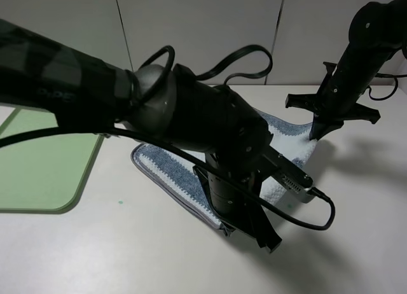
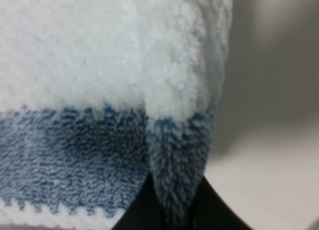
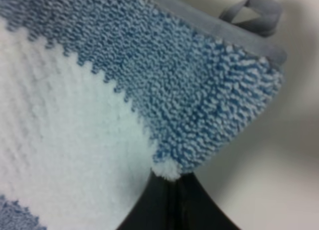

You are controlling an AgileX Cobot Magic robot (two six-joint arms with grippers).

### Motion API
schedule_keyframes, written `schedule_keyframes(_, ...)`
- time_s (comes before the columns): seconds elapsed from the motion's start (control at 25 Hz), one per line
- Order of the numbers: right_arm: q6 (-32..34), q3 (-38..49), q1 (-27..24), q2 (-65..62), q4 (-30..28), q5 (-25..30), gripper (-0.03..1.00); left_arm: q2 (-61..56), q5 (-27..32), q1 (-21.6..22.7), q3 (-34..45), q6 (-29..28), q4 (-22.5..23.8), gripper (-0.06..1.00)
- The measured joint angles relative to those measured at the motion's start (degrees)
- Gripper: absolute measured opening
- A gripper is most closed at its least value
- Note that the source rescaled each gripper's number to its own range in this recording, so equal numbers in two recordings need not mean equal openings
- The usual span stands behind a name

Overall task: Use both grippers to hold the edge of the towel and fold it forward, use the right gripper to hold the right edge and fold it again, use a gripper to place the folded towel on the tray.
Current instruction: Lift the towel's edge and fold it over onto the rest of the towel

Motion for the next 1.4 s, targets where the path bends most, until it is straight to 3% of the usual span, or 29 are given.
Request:
schedule_keyframes(0.4, 0.0, 0.0, 0.0, -5.2, -2.8, 5.2, 0.0, -4.4, 2.8, -0.5, -0.3, 0.0, -1.8, 0.0)
schedule_keyframes(1.0, -1.2, 0.0, 0.0, -9.6, -6.4, 13.4, 0.0, -5.1, 1.6, -7.7, -0.9, -2.6, -1.8, 0.0)
schedule_keyframes(1.4, -2.6, 0.0, 0.0, -10.3, -12.8, 16.6, 0.0, -5.1, 3.3, -7.8, -7.1, -3.8, -1.8, 0.0)
